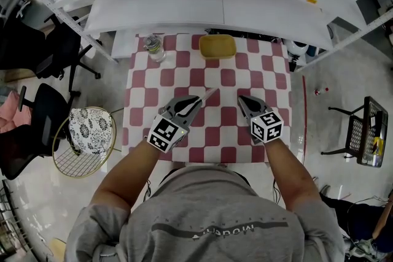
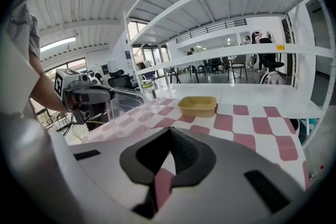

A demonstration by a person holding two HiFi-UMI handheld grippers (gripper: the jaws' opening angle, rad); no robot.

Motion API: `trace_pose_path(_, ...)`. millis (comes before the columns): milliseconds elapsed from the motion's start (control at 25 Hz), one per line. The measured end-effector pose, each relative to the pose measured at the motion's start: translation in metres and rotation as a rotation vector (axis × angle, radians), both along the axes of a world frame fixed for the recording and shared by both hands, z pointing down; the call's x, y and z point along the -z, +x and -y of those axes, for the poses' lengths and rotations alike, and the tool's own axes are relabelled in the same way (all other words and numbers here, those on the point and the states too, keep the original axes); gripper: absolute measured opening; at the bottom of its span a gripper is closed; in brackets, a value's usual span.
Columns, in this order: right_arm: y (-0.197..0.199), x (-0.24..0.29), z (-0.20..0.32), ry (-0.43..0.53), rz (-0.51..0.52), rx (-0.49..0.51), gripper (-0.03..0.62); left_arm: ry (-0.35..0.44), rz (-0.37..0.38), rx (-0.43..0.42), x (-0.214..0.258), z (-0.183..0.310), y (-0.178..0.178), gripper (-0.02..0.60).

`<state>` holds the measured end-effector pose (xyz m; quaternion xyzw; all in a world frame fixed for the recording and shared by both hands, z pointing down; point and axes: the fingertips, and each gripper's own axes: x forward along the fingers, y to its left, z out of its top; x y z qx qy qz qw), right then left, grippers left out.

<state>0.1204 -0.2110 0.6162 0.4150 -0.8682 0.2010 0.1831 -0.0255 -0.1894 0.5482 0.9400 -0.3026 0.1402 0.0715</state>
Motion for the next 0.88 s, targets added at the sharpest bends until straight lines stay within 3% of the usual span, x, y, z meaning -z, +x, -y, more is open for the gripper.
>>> trace_pose_path(880, -0.001, 0.0052, -0.0039, 0.011, -0.001, 0.007, 0.023, 0.028, 0.006, -0.013, 0.008, -0.0057, 0.0013, 0.044)
